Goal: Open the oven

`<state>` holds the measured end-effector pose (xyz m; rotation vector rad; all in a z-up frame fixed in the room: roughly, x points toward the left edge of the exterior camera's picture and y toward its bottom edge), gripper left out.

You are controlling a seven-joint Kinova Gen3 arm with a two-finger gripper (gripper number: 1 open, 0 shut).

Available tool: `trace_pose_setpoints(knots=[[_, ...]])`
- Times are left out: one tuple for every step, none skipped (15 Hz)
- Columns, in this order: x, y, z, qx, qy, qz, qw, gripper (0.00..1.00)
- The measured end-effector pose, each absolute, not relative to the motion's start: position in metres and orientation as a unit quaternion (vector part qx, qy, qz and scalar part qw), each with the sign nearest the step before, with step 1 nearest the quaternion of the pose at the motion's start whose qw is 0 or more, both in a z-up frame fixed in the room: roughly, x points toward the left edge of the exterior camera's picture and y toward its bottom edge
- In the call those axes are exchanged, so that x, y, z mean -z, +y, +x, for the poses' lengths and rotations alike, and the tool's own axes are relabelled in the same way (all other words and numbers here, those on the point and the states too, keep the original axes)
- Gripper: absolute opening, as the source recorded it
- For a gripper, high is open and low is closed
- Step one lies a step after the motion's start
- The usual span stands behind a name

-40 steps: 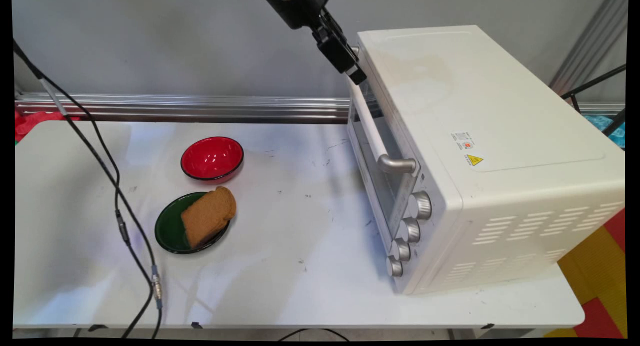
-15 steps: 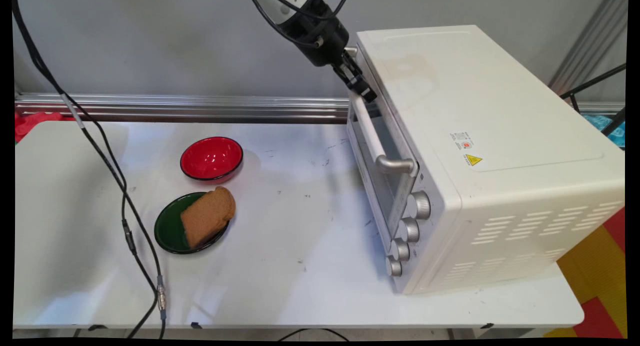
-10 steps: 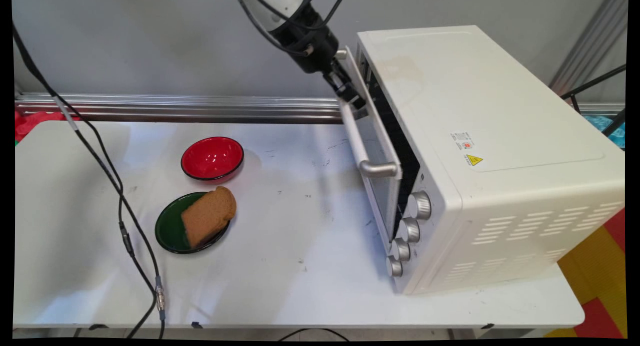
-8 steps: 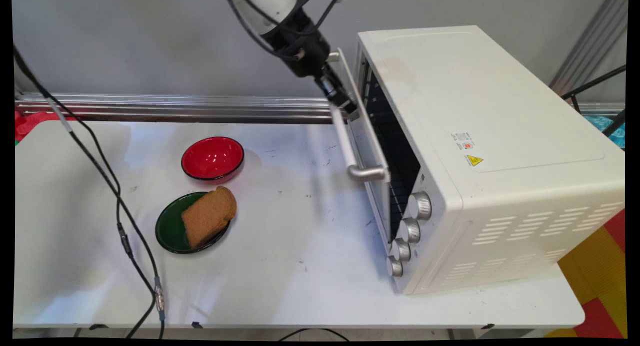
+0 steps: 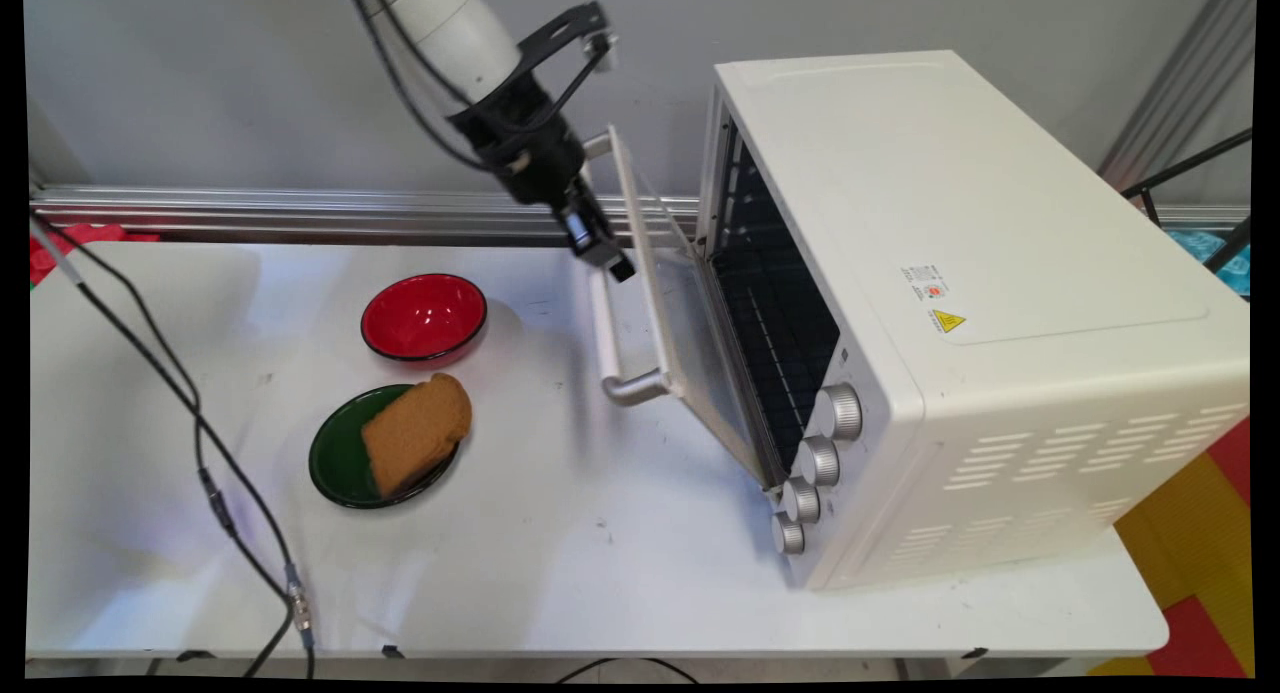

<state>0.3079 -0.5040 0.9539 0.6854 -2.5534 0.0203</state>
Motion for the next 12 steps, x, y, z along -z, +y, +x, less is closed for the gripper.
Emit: trace_pose_setpoints(knots=[[-0.948,-0.501,0.312,-0.005,-0.937,0.250,0.243,0.00],[-0.944,-0.498,0.316,-0.005,-0.938,0.250,0.240,0.00],[-0.938,-0.495,0.320,-0.005,-0.939,0.249,0.239,0.00],[-0.932,-0.493,0.324,-0.007,-0.939,0.249,0.237,0.00],[-0.929,-0.491,0.327,-0.008,-0.939,0.249,0.237,0.00],[-0.924,-0.490,0.329,-0.009,-0.940,0.247,0.236,0.00],[-0.918,-0.488,0.333,-0.011,-0.940,0.246,0.235,0.00],[-0.911,-0.486,0.337,-0.013,-0.941,0.245,0.235,0.00],[-0.906,-0.484,0.341,-0.014,-0.941,0.244,0.235,0.00],[-0.901,-0.482,0.345,-0.016,-0.941,0.242,0.236,0.00],[-0.896,-0.480,0.349,-0.018,-0.941,0.240,0.237,0.00],[-0.892,-0.479,0.352,-0.020,-0.941,0.237,0.239,0.00]])
